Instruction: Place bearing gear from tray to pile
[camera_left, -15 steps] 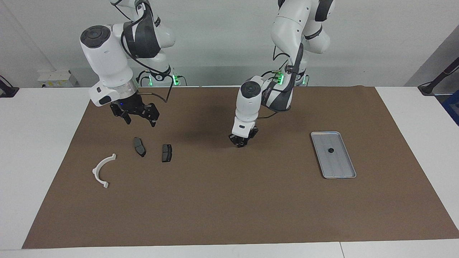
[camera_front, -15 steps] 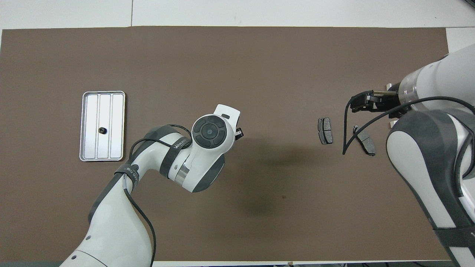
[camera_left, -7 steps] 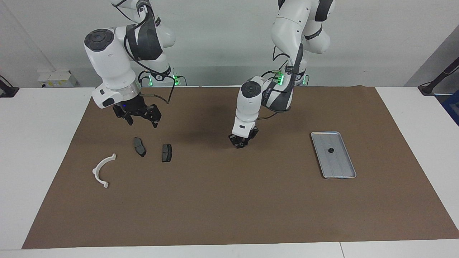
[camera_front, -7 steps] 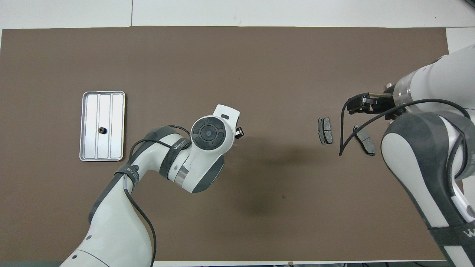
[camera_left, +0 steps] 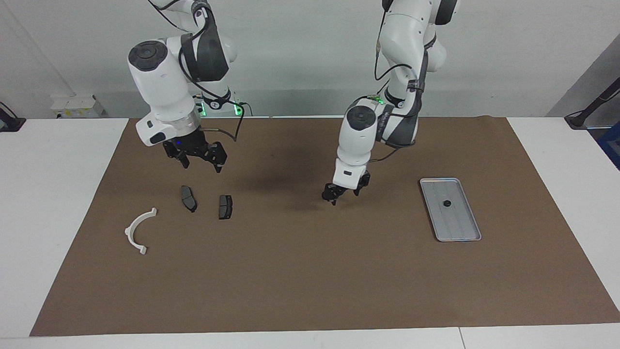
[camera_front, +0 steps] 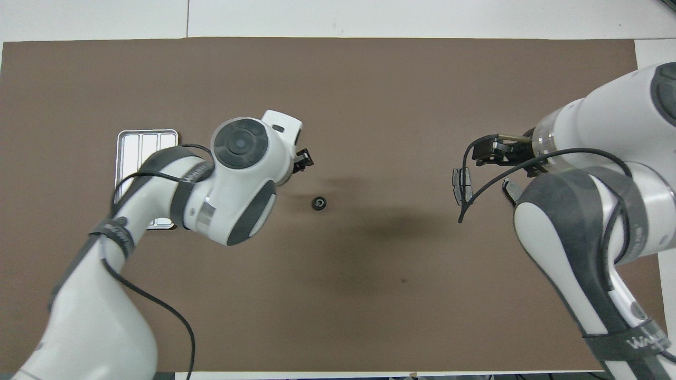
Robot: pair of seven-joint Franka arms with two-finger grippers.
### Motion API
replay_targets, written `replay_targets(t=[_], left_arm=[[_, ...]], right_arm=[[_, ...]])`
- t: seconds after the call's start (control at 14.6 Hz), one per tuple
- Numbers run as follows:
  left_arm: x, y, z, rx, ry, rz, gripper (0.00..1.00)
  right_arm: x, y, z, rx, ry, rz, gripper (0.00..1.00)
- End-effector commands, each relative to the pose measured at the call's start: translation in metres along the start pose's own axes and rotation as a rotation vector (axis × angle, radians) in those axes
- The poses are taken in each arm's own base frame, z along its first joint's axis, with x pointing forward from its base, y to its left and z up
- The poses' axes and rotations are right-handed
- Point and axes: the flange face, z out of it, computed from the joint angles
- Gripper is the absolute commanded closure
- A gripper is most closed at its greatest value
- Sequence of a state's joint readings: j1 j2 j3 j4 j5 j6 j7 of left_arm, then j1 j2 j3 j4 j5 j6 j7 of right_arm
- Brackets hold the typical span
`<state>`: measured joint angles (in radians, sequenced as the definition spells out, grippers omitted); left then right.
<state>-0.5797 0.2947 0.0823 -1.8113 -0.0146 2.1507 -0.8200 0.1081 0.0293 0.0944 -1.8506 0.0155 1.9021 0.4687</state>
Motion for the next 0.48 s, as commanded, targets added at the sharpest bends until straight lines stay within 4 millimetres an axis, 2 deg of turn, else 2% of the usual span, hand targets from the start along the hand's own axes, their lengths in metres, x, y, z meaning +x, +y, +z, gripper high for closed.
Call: replay_targets(t=[0.0, 0.14, 0.27, 0.41], left_arm=[[0.045, -0.082, -0.055, 0.035, -0.028, 0.084, 0.07], [0.074, -0.148, -0.060, 0.067, -0.108, 0.212, 0.07], [0.105, -0.208, -0.053, 0.043, -0.122, 0.261, 0.08], [0.118, -0.250, -0.037, -0.004, -0.090, 0.283, 0.08]], right_arm=[[-0.018, -0.048, 0.017, 0.004, 0.010, 0.089, 0.00], [-0.033, -0.086, 0.033, 0.004, 0.003, 0.149, 0.00], [-0.049, -0.136, 0.054, 0.000, -0.001, 0.227, 0.00], [-0.054, -0.171, 0.069, -0.010, 0.004, 0.271, 0.00]])
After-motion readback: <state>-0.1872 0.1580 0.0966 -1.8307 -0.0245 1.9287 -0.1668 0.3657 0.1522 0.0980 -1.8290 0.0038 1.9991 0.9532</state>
